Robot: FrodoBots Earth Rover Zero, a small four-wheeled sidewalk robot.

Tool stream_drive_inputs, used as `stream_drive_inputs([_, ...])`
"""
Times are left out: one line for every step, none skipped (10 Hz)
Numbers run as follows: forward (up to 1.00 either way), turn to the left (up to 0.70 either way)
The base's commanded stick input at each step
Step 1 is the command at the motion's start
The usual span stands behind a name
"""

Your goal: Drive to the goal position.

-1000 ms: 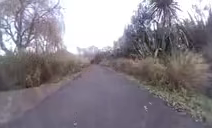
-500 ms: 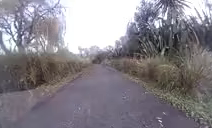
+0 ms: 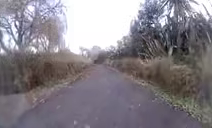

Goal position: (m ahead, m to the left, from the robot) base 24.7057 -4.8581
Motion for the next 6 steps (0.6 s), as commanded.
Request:
stream_drive_inputs([0.7, -0.06])
stream_drive_inputs([0.57, 0.0])
stream_drive_inputs([0.32, 0.0])
stream_drive_inputs([0.07, 0.0])
stream_drive_inputs([0.0, 0.0])
stream_drive_inputs([0.0, 0.0])
